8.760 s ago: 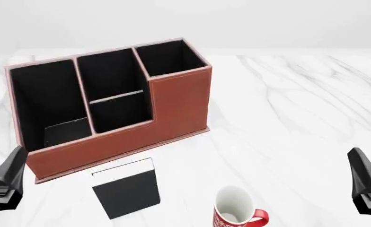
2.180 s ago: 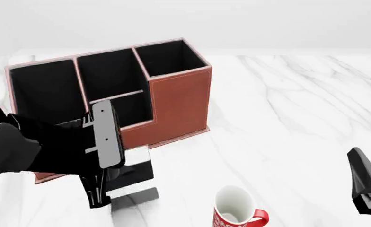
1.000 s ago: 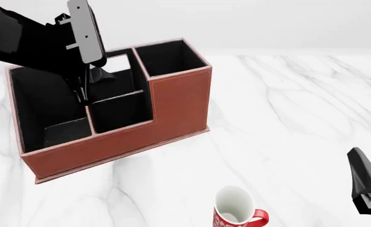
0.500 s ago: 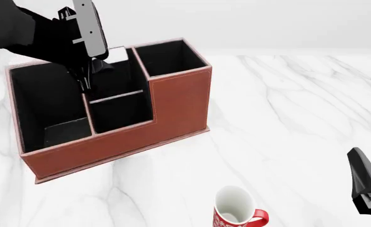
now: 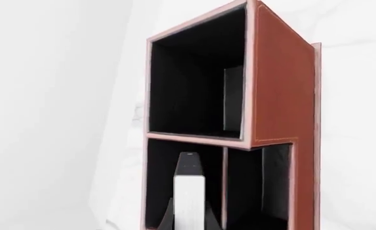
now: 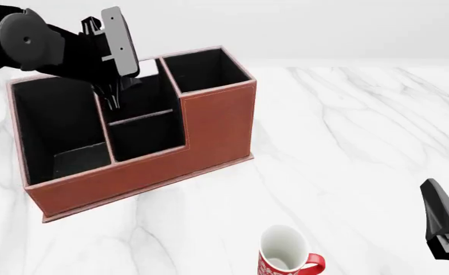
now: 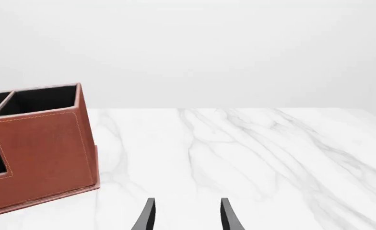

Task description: Pick up the book and place it in the front compartment of the caddy.

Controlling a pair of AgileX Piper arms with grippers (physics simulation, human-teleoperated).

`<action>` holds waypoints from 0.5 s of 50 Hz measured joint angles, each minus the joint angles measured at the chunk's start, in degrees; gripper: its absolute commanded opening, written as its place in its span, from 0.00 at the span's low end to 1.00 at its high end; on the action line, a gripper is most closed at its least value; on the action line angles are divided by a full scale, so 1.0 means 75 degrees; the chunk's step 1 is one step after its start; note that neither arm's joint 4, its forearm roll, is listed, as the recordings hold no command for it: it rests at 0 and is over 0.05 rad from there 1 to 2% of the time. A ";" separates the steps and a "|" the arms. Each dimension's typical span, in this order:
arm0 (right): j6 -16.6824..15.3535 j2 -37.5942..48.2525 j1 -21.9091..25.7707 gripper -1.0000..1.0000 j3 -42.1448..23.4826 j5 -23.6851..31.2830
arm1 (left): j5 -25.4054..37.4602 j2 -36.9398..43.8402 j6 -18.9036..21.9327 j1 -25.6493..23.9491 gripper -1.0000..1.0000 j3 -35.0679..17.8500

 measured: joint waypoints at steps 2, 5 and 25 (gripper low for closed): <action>0.0000 0.0000 0.0000 1.00 0.0000 0.0000 | -0.0075 0.0052 0.0011 0.0019 0.00 0.0019; 0.0000 0.0000 0.0000 1.00 0.0000 0.0000 | -0.0191 0.0129 0.0047 0.0061 0.00 0.0053; 0.0000 0.0000 0.0000 1.00 0.0000 0.0000 | -0.1056 0.0694 0.0338 0.0363 0.00 0.0317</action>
